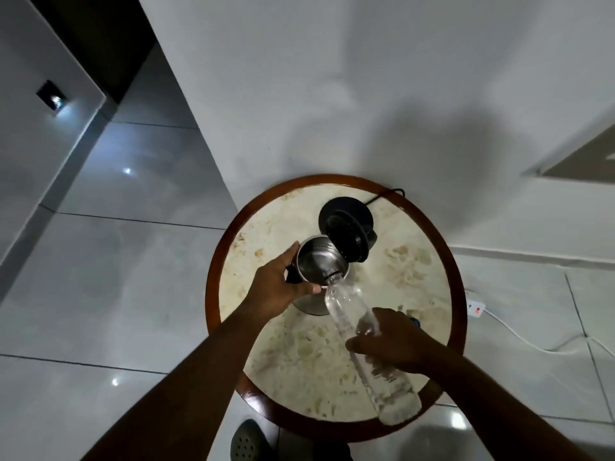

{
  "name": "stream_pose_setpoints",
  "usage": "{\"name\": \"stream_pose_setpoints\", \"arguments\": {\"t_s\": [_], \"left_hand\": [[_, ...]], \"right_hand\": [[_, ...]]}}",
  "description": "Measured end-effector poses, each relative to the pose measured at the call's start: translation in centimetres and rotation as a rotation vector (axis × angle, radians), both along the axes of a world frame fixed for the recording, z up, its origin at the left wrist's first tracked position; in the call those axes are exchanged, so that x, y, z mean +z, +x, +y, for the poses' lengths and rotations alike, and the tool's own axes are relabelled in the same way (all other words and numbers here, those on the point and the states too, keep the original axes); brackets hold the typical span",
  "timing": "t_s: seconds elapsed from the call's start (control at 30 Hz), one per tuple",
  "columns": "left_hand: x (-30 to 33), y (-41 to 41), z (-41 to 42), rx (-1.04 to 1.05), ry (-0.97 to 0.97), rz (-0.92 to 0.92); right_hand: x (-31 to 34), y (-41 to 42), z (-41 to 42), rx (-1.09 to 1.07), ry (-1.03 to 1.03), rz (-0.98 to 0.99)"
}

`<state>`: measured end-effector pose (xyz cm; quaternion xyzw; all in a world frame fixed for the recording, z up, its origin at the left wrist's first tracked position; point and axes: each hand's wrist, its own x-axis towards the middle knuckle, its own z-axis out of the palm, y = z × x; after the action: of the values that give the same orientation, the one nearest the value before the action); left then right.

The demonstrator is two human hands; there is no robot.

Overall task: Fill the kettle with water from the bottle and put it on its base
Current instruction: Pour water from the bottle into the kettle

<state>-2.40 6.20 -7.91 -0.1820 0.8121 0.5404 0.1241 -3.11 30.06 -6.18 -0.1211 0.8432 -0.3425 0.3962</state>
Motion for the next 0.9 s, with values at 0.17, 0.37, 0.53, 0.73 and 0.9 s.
{"name": "stream_pose_setpoints", "arguments": {"t_s": [0.17, 0.37, 0.53, 0.73, 0.9], "left_hand": [[-0.3, 0.1, 0.0, 0.003, -0.013, -0.018], [-0.4, 0.0, 0.0, -0.001, 0.006, -0.045], [-0.4, 0.0, 0.1, 0.006, 0.011, -0.053], [0.0, 0.1, 0.2, -0.004, 0.038, -0.071], [0.0, 0.0, 0.1, -0.014, 0.028, -0.065]], "right_hand": [[1.2, -1.1, 0.3, 0.02, -0.008, -0.167], [2.7, -3.0, 0.2, 0.028, -0.013, -0.318], [3.0, -3.6, 0.2, 0.073, 0.018, -0.298], [3.1, -3.5, 0.3, 0.065, 0.015, -0.315], [3.3, -3.5, 0.3, 0.07, 0.026, -0.322]]}}
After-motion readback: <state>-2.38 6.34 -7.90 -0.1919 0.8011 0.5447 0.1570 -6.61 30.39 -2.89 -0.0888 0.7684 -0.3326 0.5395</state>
